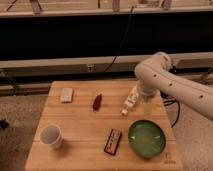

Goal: Drag the pepper across the table

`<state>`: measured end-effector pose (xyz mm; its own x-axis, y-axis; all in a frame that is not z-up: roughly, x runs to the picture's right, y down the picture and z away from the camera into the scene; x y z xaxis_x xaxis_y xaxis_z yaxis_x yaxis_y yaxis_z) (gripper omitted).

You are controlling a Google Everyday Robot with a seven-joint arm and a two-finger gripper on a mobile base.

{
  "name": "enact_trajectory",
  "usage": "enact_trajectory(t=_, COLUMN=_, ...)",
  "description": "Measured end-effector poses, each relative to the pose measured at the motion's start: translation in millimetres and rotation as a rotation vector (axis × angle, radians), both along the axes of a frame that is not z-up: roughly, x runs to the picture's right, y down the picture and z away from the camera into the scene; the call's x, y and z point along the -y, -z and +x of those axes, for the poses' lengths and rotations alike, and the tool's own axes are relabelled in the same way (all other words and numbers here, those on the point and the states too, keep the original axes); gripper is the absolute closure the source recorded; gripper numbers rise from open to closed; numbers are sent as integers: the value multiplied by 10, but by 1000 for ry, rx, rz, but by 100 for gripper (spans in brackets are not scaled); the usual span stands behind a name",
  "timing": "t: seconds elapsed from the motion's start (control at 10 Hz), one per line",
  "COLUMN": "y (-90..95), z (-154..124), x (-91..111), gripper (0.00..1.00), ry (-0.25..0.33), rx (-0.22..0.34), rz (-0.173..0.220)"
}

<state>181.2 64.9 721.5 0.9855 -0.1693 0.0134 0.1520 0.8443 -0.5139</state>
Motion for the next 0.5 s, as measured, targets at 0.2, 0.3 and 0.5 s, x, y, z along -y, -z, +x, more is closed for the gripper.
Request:
enact_trajectory(t=0.2, y=-75, z=-149, x=56, gripper=20, ry=26, rx=23, rz=13)
enact_trajectory(t=0.3, y=-115, z=-213, x=88, gripper=20, ry=45, rx=38, rz=19)
enact_trajectory(t=0.5, y=-181, z=-261, x=107, gripper=20, ry=68, rx=55, rz=27)
